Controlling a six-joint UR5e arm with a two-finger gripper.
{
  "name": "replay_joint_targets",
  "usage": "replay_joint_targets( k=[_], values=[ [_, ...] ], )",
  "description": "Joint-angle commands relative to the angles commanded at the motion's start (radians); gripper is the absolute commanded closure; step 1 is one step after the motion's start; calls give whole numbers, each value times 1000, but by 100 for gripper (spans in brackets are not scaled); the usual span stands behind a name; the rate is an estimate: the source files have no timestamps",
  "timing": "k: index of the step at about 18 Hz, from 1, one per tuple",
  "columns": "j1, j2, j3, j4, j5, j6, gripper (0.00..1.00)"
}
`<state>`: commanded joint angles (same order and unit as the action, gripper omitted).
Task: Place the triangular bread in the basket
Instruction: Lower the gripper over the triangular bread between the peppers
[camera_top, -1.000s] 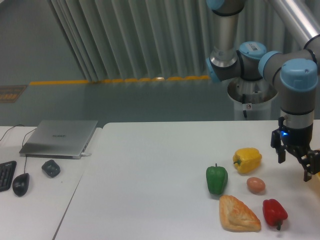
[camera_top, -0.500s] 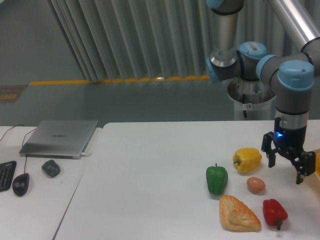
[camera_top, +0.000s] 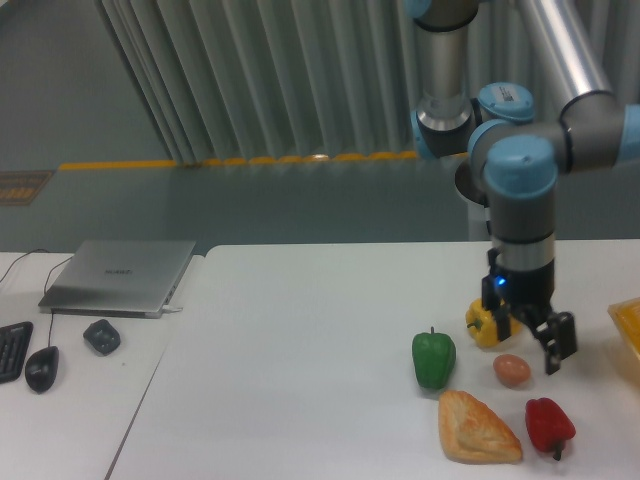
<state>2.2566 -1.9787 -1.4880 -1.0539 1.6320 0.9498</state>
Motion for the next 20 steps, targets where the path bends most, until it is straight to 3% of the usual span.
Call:
replay_joint_targets(
  k=[8,12,20],
  values=[
    [-12,-49,38,11,-9,-233,0],
    [-28,-84,48,80,-27,-402,0],
    [-52,-147,64,100,-29,-607,0]
  ],
)
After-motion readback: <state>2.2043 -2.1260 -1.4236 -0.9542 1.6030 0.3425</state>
